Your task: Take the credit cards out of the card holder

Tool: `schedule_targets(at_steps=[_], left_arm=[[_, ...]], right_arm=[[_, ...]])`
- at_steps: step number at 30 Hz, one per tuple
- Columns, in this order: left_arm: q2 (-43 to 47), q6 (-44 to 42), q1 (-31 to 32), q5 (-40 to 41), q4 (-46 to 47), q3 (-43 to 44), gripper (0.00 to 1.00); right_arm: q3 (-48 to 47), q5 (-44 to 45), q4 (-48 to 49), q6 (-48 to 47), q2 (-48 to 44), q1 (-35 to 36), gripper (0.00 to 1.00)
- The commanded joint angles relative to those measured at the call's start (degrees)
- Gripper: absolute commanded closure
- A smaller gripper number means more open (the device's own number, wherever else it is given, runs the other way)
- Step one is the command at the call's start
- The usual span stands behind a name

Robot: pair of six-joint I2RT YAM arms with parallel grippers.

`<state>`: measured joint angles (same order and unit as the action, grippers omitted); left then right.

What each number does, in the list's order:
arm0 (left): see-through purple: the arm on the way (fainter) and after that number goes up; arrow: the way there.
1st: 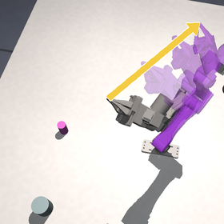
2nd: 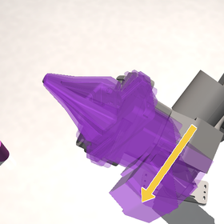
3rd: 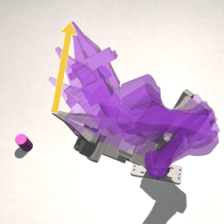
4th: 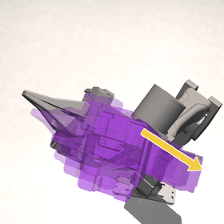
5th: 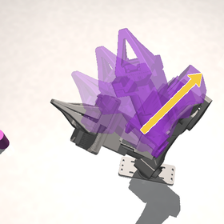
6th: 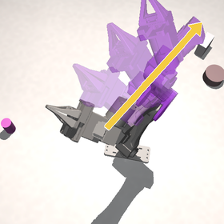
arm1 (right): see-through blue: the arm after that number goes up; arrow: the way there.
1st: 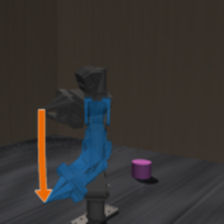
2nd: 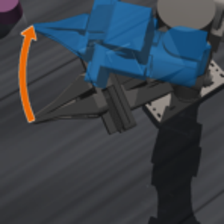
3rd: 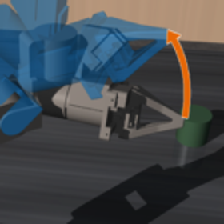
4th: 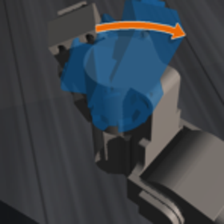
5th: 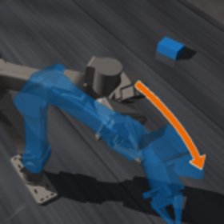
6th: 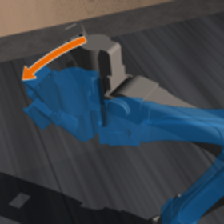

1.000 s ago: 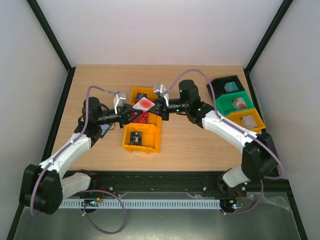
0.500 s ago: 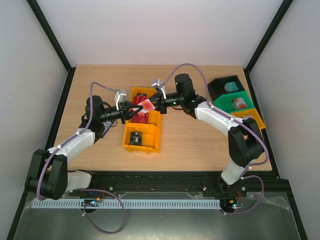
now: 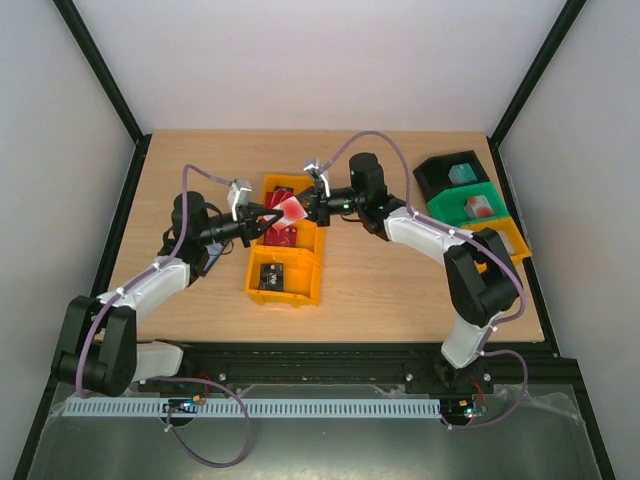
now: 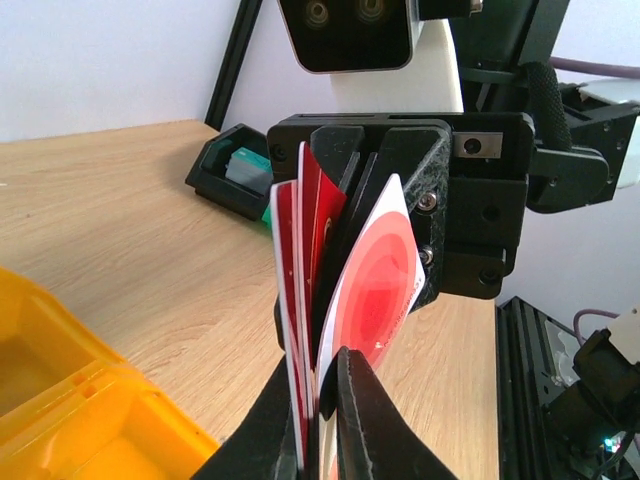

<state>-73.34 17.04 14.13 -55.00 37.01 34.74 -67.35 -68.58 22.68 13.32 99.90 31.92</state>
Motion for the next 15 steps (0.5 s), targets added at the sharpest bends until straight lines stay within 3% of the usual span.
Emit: schedule_targets(at_steps=[1,7,15], left_arm=[[-0.16,1.54,-1.04,-0.62,-3.94,-1.15,0.96],[-3.18,5.43,-13.16,-0.28,-5.31,-1.35,0.98],[-13.83,-16.79,-20.16,-10.36,-27.21,5.4,0.98]], right_arm=[[-2.37,11.2,12.55,7.44,0.59,-0.69,0.98],[-10.8,23.8,8.37,9.53,10.97,3.67,0.98],[-10.56,24.14,6.83,10.55,19.74,5.84,0.98]])
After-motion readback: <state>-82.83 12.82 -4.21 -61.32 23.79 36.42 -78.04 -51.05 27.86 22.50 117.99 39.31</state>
